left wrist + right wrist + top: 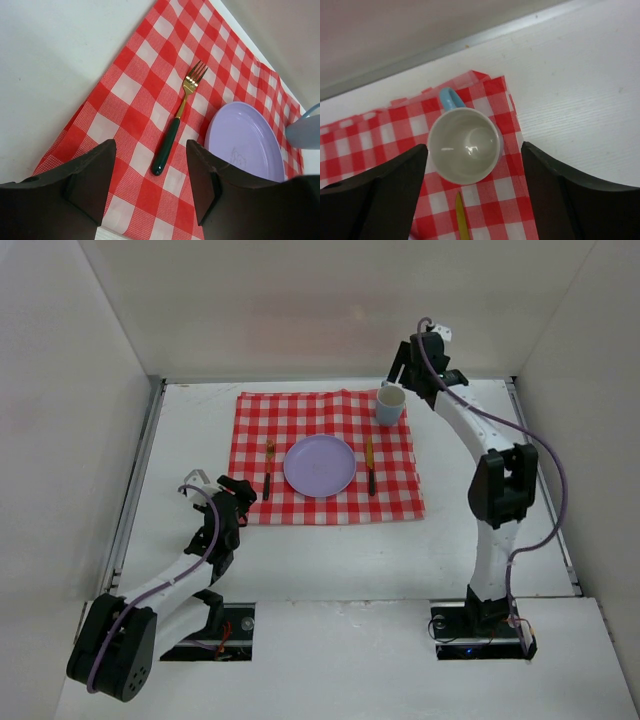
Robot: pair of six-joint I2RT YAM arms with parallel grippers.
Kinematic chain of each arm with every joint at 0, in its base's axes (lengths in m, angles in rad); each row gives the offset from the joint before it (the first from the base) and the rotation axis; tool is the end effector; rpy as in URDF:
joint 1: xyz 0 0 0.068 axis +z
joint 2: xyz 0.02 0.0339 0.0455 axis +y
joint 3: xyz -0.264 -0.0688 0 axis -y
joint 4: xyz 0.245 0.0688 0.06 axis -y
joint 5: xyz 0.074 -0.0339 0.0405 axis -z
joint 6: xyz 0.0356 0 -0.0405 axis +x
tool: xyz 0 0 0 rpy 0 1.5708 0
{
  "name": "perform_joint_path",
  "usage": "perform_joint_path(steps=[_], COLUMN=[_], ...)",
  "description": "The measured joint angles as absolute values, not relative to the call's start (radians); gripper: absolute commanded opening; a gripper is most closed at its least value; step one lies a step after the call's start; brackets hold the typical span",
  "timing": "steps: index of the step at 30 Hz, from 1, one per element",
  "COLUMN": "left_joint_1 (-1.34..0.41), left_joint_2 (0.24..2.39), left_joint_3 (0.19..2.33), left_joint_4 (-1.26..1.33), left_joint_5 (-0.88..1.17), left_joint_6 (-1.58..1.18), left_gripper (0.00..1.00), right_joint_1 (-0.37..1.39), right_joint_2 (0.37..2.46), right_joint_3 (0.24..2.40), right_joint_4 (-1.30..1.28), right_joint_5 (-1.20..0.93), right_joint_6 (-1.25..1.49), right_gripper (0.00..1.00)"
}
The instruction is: Set the dinner table for one person
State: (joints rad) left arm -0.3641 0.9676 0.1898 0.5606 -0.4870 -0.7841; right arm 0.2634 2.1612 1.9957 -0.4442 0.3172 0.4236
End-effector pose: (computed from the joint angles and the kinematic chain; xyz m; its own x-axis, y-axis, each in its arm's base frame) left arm 0.1834 -0.0520 0.1790 -0.0633 -0.6438 -0.7626 -0.2217 0.7541 -0.6182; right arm 0.4923 0.1213 0.2899 -0.5042 0.2685 -0.8208 0.2268 0.9582 0.1742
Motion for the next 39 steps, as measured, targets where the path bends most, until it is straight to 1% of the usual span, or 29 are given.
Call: perform_joint_path(steps=[2,5,7,10,11,12,13,14,15,16,18,21,24,27,29,34,36,39], left_joint_1=[-0.369,-0.377,-0.385,-0.394,-0.400,-0.407,-0.414,-0.424,-0.431,-0.438,-0.453,-0.471,-0.477,-0.470,-0.451,-0.356,-0.292,-0.197], left_joint_2=[0.962,0.964,0.965,0.965,0.965,0.965,0.965,0.965,0.965,0.965,0.966,0.966,0.947,0.904,0.885,0.863,0.862,0.852], left_joint_3=[0.190,0.190,0.190,0.190,0.190,0.190,0.191,0.192,0.193,0.196,0.204,0.213,0.216,0.218,0.228,0.254,0.266,0.288], left_joint_4=[0.563,0.564,0.565,0.565,0.565,0.565,0.565,0.565,0.564,0.564,0.567,0.568,0.543,0.502,0.461,0.304,0.221,0.120], left_joint_5=[-0.492,-0.498,-0.503,-0.506,-0.506,-0.507,-0.508,-0.511,-0.514,-0.519,-0.529,-0.562,-0.602,-0.636,-0.651,-0.674,-0.678,-0.684], left_joint_6=[-0.778,-0.774,-0.770,-0.767,-0.764,-0.760,-0.757,-0.751,-0.744,-0.736,-0.725,-0.703,-0.694,-0.696,-0.709,-0.788,-0.828,-0.866], left_gripper=[0.58,0.63,0.68,0.71,0.72,0.73,0.76,0.85,1.00,1.00,1.00,1.00,1.00,1.00,1.00,1.00,1.00,1.00], right_joint_1=[0.264,0.264,0.263,0.262,0.262,0.262,0.262,0.263,0.263,0.265,0.273,0.295,0.305,0.305,0.306,0.308,0.308,0.307], right_joint_2=[2.034,1.869,1.744,1.554,1.501,1.455,1.414,1.385,1.363,1.350,1.330,1.273,1.199,1.177,1.190,1.272,1.273,1.259], right_joint_3=[1.928,1.802,1.682,1.456,1.377,1.295,1.205,1.122,1.033,0.953,0.788,0.596,0.508,0.476,0.457,0.434,0.427,0.426], right_joint_4=[-0.409,-0.303,-0.239,-0.109,-0.067,-0.022,0.023,0.066,0.102,0.133,0.177,0.195,0.213,0.272,0.312,0.368,0.375,0.385], right_joint_5=[0.316,0.315,0.318,0.324,0.326,0.326,0.329,0.330,0.332,0.334,0.334,0.338,0.353,0.369,0.369,0.343,0.329,0.318], right_joint_6=[0.423,0.426,0.437,0.469,0.486,0.504,0.522,0.542,0.563,0.584,0.627,0.678,0.718,0.750,0.773,0.803,0.810,0.813], right_gripper=[0.89,0.93,0.94,0.91,0.88,0.82,0.74,0.64,0.51,0.41,0.29,0.23,0.19,0.20,0.28,0.53,0.60,0.66])
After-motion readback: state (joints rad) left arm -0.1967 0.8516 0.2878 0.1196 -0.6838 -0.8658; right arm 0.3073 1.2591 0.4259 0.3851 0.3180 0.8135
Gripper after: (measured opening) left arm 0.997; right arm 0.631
